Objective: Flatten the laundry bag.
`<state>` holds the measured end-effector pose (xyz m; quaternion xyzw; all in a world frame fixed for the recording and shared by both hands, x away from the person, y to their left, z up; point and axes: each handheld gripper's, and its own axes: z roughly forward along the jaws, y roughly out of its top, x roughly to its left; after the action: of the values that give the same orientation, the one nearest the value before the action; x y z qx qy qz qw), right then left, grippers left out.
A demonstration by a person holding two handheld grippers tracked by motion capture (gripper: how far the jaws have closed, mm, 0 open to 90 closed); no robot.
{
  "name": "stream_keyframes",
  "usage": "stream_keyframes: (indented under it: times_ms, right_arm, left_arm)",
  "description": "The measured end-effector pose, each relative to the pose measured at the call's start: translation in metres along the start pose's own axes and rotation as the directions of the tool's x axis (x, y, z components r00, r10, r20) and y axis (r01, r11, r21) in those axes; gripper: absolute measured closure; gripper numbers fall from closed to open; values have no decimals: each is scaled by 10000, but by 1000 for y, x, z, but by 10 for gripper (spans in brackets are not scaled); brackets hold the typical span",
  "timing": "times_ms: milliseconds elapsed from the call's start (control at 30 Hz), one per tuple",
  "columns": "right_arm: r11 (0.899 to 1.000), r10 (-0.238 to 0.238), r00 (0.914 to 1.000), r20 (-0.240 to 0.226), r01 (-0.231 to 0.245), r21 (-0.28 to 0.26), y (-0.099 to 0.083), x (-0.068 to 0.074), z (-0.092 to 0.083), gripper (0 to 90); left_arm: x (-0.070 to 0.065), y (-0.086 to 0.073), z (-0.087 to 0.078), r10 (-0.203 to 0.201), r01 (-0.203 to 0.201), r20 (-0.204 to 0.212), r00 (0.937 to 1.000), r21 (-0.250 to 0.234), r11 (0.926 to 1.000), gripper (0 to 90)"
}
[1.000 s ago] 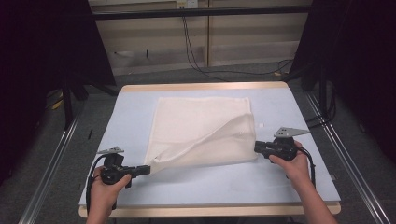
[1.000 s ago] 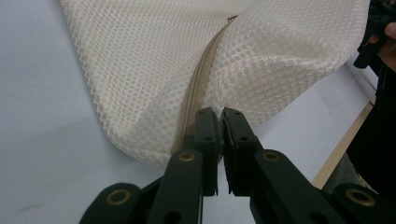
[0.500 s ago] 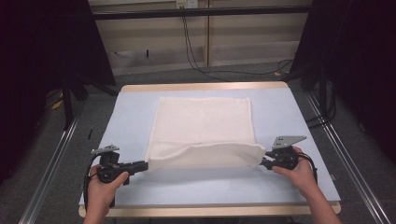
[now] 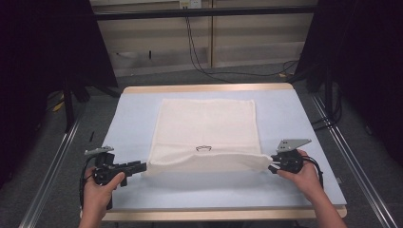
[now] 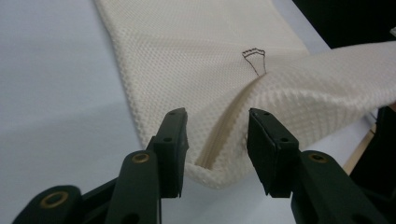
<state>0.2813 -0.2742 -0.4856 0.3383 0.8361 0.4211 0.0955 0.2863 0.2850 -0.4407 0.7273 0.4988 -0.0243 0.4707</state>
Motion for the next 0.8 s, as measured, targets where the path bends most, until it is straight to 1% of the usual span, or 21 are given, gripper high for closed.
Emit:
stream_keyframes:
  times_ms: [100,133,200,233,267,300,400,433,467,500,533,567,633,667,700,733,800]
  right_arm:
    - [10000,-40,10000,21,39,78,0,1,0,742]
    - [10000,-61,9999,81,60,75,0,1,0,742]
    - [9999,-55,9999,92,55,86,0,2,1,741]
    - [9999,-56,10000,37,55,83,0,2,1,740]
    - [9999,-63,10000,76,63,99,0,2,0,739]
    - [9999,-67,9999,76,67,98,0,2,0,738]
    - [9999,-81,9999,75,81,72,0,2,0,727]
    - [10000,-25,9999,154,24,86,1,3,0,719]
    - [10000,33,9999,169,-34,66,1,3,0,692]
    - [9999,104,9993,351,-106,41,1,4,-1,625]
    - [9996,261,9976,634,-265,45,2,5,-2,577]
    - [9991,425,9961,775,-429,36,2,5,-3,566]
    - [9967,793,9908,1101,-772,-236,3,7,-5,509]
    - [9951,967,9888,1135,-937,-317,4,7,-6,499]
    - [9927,1162,9864,1161,-1116,-459,4,9,-7,483]
    - [9903,1325,9848,1123,-1268,-565,5,11,-7,466]
    - [9870,1575,9790,1298,-1517,-533,6,16,-7,418]
  left_arm:
    - [2,0,-1,-11,12,-256,9997,31,10000,571]
    - [3,0,-1,-78,79,-224,9997,23,10000,569]
    - [4,0,0,-20,23,-327,9995,93,10000,555]
    - [4,-1,3,-27,32,-432,9991,112,9999,552]
    - [4,-1,6,17,-7,-504,9987,197,9998,537]
    - [5,-1,9,94,-74,-581,9983,350,9994,526]
    - [6,-2,20,180,-137,-696,9974,606,9981,488]
    - [6,-2,23,234,-180,-712,9972,755,9970,487]
    - [7,-2,26,368,-297,-765,9964,919,9953,485]
    - [7,-2,28,435,-352,-843,9955,982,9946,473]
    - [8,-2,29,484,-381,-955,9943,1079,9934,452]
    - [8,-2,31,563,-441,-1109,9922,1101,9929,431]
    - [10,-2,33,734,-579,-1326,9885,1170,9914,401]
    - [11,-2,35,853,-684,-1483,9853,1155,9910,386]
    - [12,-3,37,880,-717,-1544,9841,1078,9916,366]
    - [13,-4,38,1129,-947,-1655,9797,1144,9889,348]
    - [13,-6,42,1385,-1184,-1810,9737,1177,9860,338]
